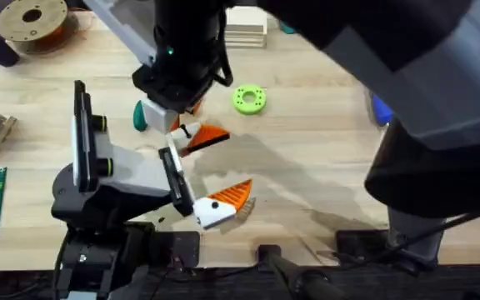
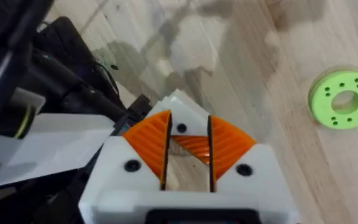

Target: Pick up the gripper from the table and insert it into the empty holder that is missing its gripper. Then pick up a screw, insert it into the mounting hole, and use the screwdriver to tighten it. Finally, clean up the table by picking up the vegetable and placing it into the bucket.

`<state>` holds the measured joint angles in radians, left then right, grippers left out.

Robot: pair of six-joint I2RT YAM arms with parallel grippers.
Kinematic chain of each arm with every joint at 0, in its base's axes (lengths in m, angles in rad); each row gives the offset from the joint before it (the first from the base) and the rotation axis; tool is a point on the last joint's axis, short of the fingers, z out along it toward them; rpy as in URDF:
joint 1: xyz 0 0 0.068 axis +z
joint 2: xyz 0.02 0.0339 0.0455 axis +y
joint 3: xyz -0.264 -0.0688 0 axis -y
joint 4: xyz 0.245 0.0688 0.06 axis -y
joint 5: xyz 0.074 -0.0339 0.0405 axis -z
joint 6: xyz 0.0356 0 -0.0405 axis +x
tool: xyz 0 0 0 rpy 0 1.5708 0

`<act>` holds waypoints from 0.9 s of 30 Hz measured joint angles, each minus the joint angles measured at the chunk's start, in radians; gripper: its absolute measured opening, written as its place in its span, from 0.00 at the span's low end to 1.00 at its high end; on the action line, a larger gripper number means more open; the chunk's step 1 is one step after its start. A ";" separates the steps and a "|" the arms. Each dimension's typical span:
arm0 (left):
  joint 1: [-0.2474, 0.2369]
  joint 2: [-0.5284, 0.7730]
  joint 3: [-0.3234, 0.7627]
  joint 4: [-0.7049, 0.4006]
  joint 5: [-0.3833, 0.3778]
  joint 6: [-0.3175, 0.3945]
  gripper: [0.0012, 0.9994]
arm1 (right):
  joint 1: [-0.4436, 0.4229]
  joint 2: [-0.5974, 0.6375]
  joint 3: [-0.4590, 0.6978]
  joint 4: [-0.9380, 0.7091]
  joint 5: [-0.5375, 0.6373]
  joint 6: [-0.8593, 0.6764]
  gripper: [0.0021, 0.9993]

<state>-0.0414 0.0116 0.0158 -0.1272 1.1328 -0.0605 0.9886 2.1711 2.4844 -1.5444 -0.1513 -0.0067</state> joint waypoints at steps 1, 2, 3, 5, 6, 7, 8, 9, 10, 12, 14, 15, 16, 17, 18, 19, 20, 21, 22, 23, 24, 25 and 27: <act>0.000 0.000 0.000 0.000 0.000 0.000 0.99 | 0.003 0.004 0.000 0.000 0.000 0.000 0.33; 0.000 0.000 0.000 0.000 0.000 0.000 0.99 | 0.005 0.005 0.000 0.000 0.000 0.000 0.33; 0.000 0.000 0.000 0.000 0.000 0.000 0.99 | 0.009 0.005 0.000 0.000 0.000 0.000 0.33; 0.000 0.000 0.000 0.000 0.000 0.000 0.99 | 0.012 0.005 0.000 -0.002 0.000 0.000 0.33; 0.000 0.000 0.000 0.000 0.000 0.000 0.99 | 0.014 0.005 0.000 -0.004 0.000 0.000 0.33; 0.000 0.000 0.000 0.000 0.000 0.000 0.99 | 0.015 0.005 0.000 -0.008 0.000 0.000 0.33; 0.000 0.000 0.000 0.000 0.000 0.000 0.99 | 0.016 0.005 0.000 -0.012 0.000 0.000 0.33; 0.000 0.000 0.000 0.000 0.000 0.000 0.99 | 0.016 0.005 0.000 -0.015 0.000 0.000 0.33; 0.000 0.000 0.000 0.000 0.000 0.000 0.99 | 0.016 0.005 0.000 -0.017 0.000 0.000 0.33; 0.000 0.000 0.000 0.000 0.000 0.000 0.99 | 0.016 0.005 0.000 -0.019 0.000 0.000 0.33; 0.000 0.000 0.000 0.000 0.000 0.000 0.99 | 0.016 0.005 0.000 -0.019 0.000 0.000 0.33; 0.000 0.000 0.000 0.000 0.000 0.000 0.99 | 0.016 0.005 0.000 -0.019 0.000 0.000 0.33; 0.000 0.000 0.000 0.000 0.000 0.000 0.99 | 0.016 0.005 0.000 -0.019 0.000 0.000 0.33; 0.000 0.000 0.000 0.000 0.000 0.000 0.99 | 0.016 0.005 0.000 -0.019 0.000 0.000 0.33; 0.000 0.000 0.000 0.000 0.000 0.000 0.99 | 0.016 0.005 0.000 -0.019 0.000 0.000 0.32; 0.000 0.000 0.000 0.000 0.000 0.000 0.99 | 0.016 0.005 0.000 -0.019 0.000 0.000 0.31; 0.000 0.000 0.000 0.000 0.000 0.000 0.99 | 0.016 0.005 0.000 -0.019 0.000 0.000 0.30; 0.000 0.000 0.000 0.000 0.000 0.000 0.99 | 0.016 0.005 0.000 -0.019 0.000 0.000 0.28; 0.000 0.000 0.000 0.000 0.000 0.000 0.99 | 0.016 0.005 0.000 -0.019 0.000 0.000 0.27; 0.000 0.000 0.000 0.000 0.000 0.000 0.99 | 0.016 0.005 0.000 -0.019 0.000 0.000 0.25; 0.000 0.000 0.000 0.000 0.000 0.000 0.99 | 0.016 0.005 0.000 -0.019 0.000 0.000 0.22; 0.000 0.000 0.000 0.000 0.000 0.000 0.99 | 0.016 0.005 0.000 -0.019 0.000 0.000 0.21; 0.000 0.000 0.000 0.000 0.000 0.000 0.99 | 0.016 0.005 0.000 -0.019 0.000 0.000 0.17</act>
<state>-0.0414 0.0119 0.0158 -0.1272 1.1328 -0.0602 1.0050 2.1761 2.4844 -1.5639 -0.1513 -0.0067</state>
